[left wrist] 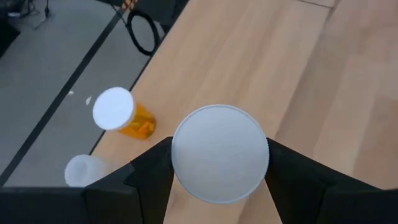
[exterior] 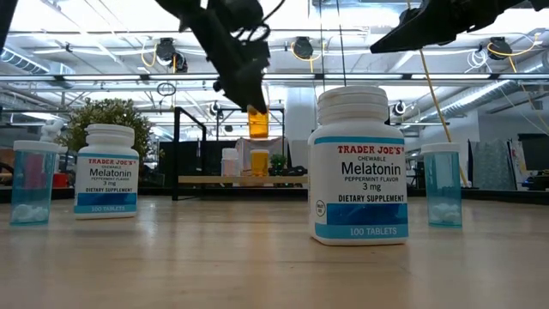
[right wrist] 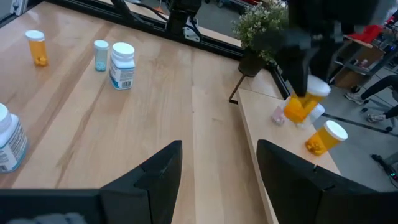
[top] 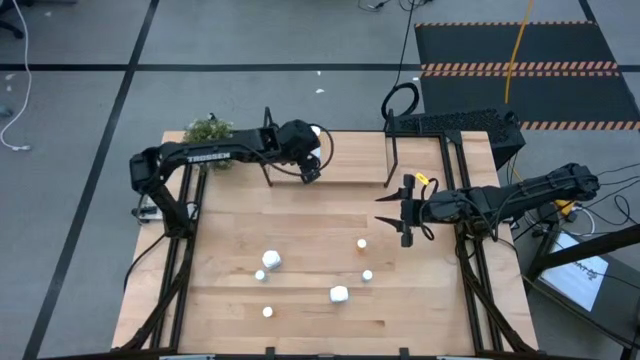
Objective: Pick and place medicine bottles onto shelf by color
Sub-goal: Put the large orange pill bottle on the shelf aligned with the other large orange pill bottle, then put the right small orange pill bottle on the shelf
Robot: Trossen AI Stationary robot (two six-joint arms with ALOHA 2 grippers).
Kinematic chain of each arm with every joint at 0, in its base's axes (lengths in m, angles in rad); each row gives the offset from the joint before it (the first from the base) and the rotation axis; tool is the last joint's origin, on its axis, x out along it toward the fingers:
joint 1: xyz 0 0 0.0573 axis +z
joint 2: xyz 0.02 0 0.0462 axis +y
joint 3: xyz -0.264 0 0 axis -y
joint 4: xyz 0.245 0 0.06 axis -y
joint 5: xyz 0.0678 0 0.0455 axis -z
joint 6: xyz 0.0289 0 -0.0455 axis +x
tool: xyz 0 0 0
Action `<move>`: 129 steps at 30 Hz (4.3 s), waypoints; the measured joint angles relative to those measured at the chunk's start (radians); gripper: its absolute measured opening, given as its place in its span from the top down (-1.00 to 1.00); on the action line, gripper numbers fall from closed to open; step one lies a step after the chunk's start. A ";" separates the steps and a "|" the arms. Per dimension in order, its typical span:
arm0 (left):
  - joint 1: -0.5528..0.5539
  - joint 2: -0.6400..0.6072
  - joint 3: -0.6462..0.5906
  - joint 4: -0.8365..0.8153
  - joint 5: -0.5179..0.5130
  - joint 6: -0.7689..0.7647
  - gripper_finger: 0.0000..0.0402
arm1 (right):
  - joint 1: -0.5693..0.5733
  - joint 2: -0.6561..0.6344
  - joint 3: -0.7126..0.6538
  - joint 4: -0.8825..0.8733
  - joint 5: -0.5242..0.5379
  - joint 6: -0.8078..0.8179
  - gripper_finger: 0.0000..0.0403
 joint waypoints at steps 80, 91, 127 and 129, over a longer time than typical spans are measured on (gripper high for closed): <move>0.100 0.190 -0.001 0.092 0.024 -0.063 -0.20 | 0.001 0.000 0.000 -0.031 -0.001 0.030 -0.01; 0.101 0.175 -0.001 0.098 -0.028 -0.062 -0.57 | 0.001 0.000 0.000 -0.031 -0.001 0.030 -0.01; -0.471 -0.226 -0.191 -0.132 -0.333 -0.256 -0.63 | 0.047 0.137 0.114 -0.053 -0.055 0.267 -0.01; -0.480 -0.238 -0.192 -0.142 -0.362 -0.263 -0.63 | 0.048 0.196 0.157 -0.079 -0.058 0.275 -0.01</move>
